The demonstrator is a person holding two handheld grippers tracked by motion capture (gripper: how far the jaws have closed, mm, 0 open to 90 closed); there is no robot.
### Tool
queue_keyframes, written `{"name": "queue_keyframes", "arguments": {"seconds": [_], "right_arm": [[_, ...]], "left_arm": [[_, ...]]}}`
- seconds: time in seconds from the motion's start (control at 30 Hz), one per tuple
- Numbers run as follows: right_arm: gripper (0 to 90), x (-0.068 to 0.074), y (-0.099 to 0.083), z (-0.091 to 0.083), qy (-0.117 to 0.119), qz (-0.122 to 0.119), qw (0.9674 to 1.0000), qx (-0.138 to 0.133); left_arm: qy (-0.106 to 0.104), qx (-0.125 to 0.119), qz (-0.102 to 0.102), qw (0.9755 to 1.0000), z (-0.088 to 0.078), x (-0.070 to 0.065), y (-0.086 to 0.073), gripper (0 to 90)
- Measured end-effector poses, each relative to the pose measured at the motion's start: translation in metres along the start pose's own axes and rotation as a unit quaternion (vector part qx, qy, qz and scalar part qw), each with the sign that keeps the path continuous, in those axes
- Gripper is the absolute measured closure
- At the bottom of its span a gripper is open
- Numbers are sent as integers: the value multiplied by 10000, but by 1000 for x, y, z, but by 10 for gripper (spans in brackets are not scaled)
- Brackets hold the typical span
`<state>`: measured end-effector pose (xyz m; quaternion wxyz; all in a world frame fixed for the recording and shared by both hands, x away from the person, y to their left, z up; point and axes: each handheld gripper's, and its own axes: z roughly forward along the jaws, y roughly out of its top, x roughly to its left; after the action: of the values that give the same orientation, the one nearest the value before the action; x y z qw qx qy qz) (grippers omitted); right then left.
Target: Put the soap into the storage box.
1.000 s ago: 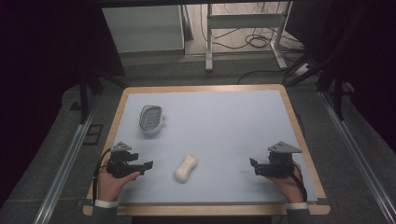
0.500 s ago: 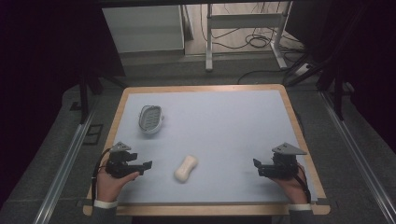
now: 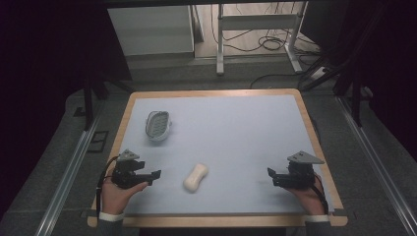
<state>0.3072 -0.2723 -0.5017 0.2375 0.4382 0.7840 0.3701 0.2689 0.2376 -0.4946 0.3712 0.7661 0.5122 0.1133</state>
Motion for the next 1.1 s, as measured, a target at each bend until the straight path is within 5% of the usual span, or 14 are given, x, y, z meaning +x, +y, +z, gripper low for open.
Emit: {"name": "queue_keyframes", "arguments": {"seconds": [0.57, 1.1], "right_arm": [[71, -4, -2, -4, -98, 5, 10000, 18], [72, -5, -3, -4, -128, -5, 9999, 26]], "left_arm": [[-72, 49, 230, 9997, -4, -20, 23, 221], [-236, 259, 547, 9979, 14, -47, 34, 215]]}}
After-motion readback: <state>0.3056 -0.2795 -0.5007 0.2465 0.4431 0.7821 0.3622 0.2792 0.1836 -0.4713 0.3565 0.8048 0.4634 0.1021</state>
